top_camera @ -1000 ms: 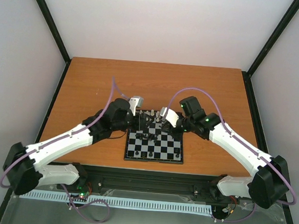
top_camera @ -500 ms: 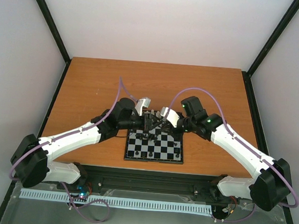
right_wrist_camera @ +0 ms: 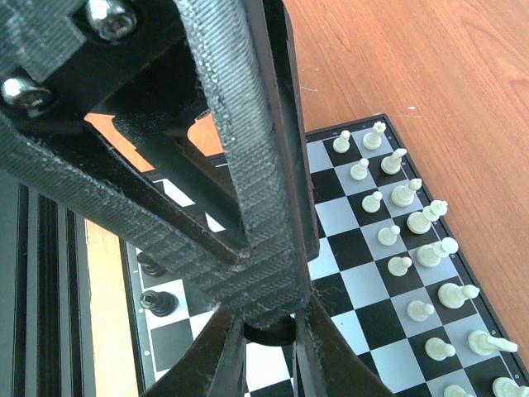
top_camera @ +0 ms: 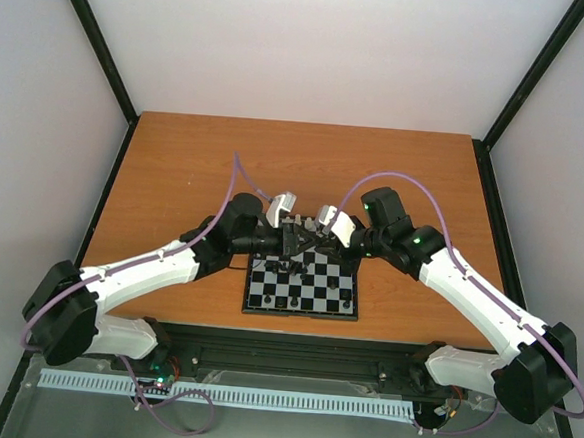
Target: Set up the chess pieces on the board
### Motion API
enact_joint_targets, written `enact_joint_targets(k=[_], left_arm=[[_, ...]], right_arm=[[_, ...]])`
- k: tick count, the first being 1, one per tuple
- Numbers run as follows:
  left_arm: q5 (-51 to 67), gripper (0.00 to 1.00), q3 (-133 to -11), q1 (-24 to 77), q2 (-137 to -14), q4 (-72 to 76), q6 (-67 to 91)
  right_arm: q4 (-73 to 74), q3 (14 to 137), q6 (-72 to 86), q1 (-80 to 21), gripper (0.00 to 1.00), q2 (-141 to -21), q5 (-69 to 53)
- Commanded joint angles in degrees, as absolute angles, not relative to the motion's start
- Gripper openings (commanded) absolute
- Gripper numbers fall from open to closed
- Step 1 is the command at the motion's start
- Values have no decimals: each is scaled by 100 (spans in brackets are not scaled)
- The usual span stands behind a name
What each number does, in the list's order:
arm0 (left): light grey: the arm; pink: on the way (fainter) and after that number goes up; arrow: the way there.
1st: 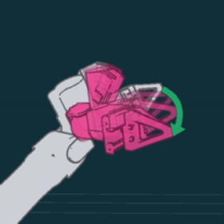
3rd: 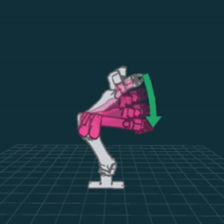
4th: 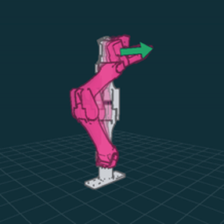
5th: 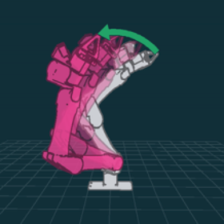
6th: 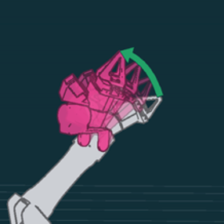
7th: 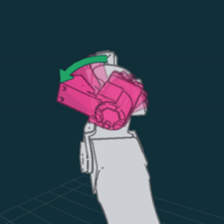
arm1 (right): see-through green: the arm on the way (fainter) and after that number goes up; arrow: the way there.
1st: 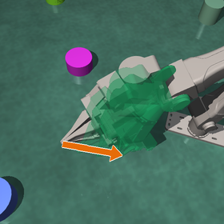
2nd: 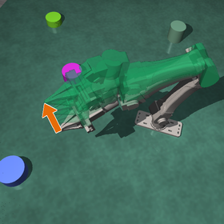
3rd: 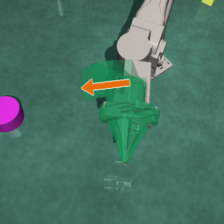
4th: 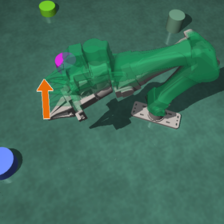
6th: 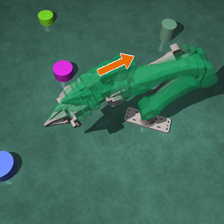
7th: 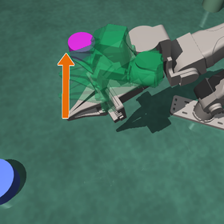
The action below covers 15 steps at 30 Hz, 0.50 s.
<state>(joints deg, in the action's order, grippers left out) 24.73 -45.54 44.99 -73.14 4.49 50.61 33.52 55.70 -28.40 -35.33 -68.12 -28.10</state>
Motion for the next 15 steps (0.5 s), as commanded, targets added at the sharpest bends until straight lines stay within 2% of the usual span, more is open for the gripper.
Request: enact_joint_targets(k=[1,5,15], left_arm=[[2756,31,-4576,4456,-7410,887,5227],[2775,29,-4593,4456,-7454,922,5243],[2856,15,-4604,4456,-7499,1011,5306]], right_arm=[[3210,5510,-2794,-3507,7,-6776,-2918],[3211,5510,-2789,-3505,7,-6792,-2931],[3204,5504,-2787,-3507,7,-6812,-2944]])
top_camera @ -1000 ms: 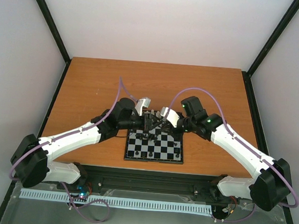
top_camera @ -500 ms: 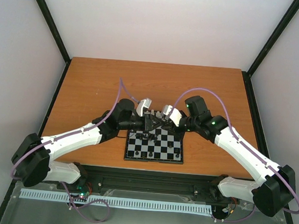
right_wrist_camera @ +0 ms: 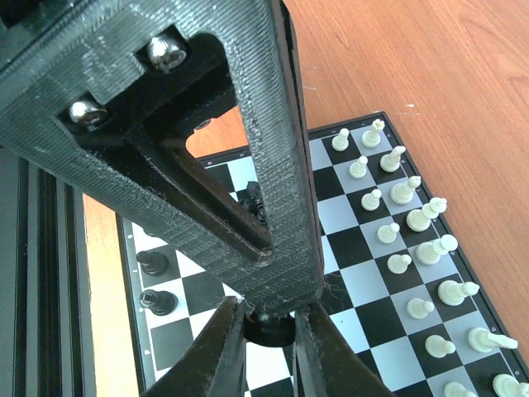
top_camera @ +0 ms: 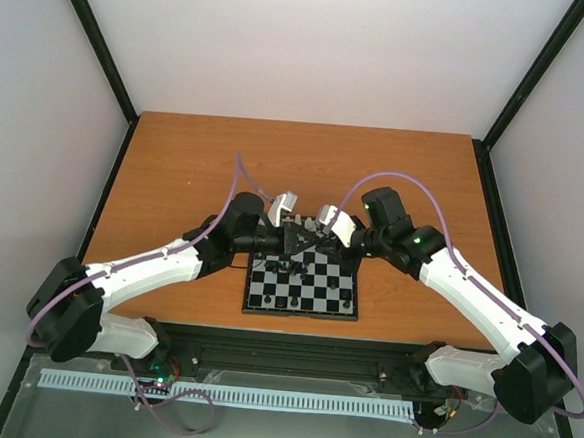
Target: Set up the chess pieces on the board
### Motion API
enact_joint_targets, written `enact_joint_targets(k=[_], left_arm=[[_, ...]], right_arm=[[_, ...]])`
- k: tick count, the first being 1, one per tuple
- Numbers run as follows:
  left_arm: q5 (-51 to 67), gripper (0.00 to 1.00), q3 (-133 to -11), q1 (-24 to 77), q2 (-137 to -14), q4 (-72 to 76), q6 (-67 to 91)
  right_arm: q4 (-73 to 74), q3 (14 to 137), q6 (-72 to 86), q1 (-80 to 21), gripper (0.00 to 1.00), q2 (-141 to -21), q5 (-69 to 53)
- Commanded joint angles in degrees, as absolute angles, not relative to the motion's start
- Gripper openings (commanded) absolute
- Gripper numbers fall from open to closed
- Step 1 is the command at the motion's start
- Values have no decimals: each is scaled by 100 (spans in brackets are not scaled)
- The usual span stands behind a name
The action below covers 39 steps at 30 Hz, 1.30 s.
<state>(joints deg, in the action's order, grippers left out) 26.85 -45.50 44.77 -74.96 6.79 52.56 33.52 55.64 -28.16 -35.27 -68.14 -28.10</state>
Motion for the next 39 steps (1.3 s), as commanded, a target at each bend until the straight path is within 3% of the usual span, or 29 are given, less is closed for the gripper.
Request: enact_joint_targets(k=[1,4,9,14,24,32,39], left_arm=[[2850,14,-4599,4456,-7486,1004,5302],[2757,11,-4610,4456,-7427,916,5230],[2198,7,-4827,4456,-7084,-159,4557],[574,7,-5116,4484,-6401,-2033,3731],[-1463,7,-4994,5195,-5935,-4292,3530],[-1829,8,-4876,5783,-6559,-4529,3515],[-1405,9,-4601,5781,-6873,-3915,3325]], right_arm=[[3195,5497,-2793,-3506,8,-6804,-2937],[3186,5492,-2789,-3507,17,-6803,-2917],[3268,5481,-2869,-3494,46,-6699,-2865],[3393,5373,-3059,-3422,62,-6457,-2861],[3353,5261,-3164,-3331,65,-6575,-2595],[3308,5160,-3389,-3322,64,-6787,-2222],[3319,5149,-3390,-3292,65,-6735,-2246]])
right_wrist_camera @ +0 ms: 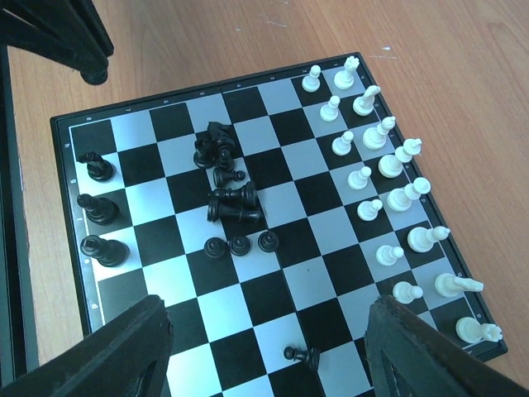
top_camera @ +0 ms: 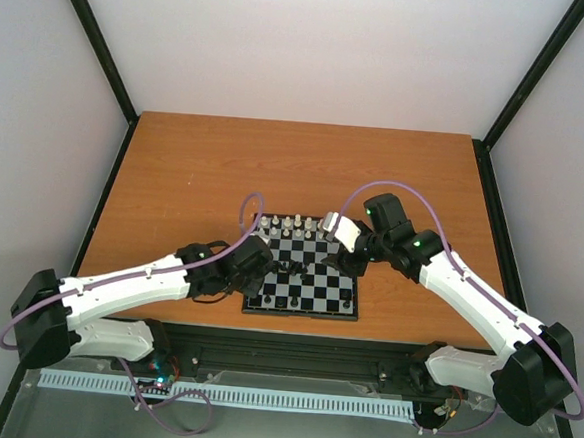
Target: Set up the chess pieces on the board
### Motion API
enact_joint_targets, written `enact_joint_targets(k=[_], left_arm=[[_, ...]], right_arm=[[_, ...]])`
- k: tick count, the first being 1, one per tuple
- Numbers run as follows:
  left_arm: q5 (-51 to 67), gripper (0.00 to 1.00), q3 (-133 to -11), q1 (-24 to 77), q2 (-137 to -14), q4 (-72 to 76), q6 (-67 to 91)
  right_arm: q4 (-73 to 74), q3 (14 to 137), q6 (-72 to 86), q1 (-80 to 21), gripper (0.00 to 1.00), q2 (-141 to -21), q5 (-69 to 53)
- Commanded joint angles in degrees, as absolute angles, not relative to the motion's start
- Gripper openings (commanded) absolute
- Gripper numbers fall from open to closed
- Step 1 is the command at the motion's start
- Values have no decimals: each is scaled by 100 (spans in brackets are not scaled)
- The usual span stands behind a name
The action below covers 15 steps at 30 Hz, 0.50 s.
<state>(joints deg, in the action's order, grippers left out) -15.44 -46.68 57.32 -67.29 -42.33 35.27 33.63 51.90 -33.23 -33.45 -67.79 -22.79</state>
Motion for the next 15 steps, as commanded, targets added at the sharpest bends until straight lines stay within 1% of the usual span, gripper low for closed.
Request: enact_joint_targets(k=[1,8,15], left_arm=[[-1391,9,-4579,5783,-6928,-3861,3316],[-1260,9,-4507,5782,-7420,-3490,3196],[-1383,9,-4579,5783,-7821,-3447,3102]], right_arm=[[3327,5150,-3391,-3288,65,-6728,-2264],[3347,5155,-3403,-3270,65,-6723,-2319],[3376,5161,-3416,-3270,65,-6741,-2362]])
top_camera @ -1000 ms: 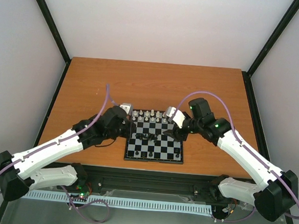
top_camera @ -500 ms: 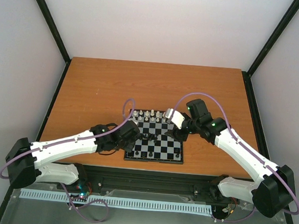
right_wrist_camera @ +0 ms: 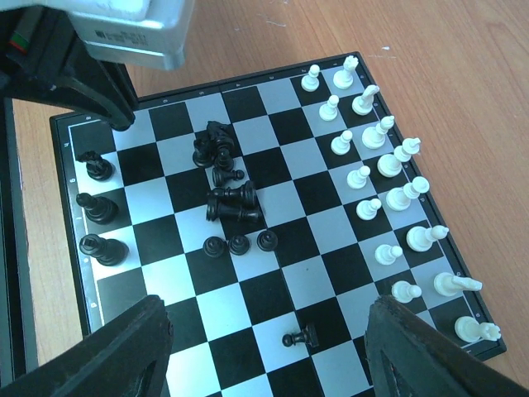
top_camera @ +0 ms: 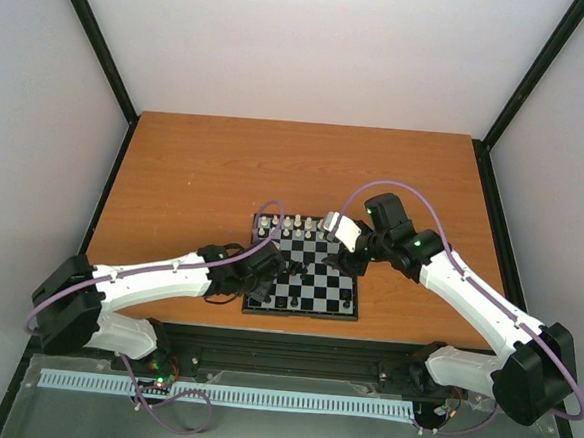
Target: Set up the chess pieces on the board
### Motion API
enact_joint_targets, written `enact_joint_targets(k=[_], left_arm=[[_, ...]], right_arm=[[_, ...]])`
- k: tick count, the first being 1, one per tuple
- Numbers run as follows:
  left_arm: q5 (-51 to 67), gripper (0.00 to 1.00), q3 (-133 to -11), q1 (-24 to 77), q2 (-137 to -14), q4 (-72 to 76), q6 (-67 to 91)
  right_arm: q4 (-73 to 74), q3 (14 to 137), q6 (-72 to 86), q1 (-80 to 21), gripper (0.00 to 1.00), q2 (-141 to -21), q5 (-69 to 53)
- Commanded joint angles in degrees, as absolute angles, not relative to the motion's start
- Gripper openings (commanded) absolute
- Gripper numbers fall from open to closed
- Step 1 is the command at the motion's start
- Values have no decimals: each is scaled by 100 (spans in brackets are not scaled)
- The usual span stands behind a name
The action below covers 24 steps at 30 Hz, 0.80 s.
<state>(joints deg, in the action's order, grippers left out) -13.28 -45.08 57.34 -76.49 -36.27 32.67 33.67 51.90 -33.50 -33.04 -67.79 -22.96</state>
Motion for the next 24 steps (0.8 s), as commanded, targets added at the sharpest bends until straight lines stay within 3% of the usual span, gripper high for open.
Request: enact_joint_targets(k=[1,15,24], left_arm=[[-1396,9,-4586,5783,-7879,-3440,3095],[-1501,10,-4636,5774,-8336,-3468,3138],[-1511,22,-4626,5774,-8289,-3574,3206]], right_arm=[[3378,5167,-3424,-3270,65,-6734,-2372],[3411,5170,-3445,-3261,65,-6758,-2404],[3429,5167,-3452,-3261,65,-6765,-2425]])
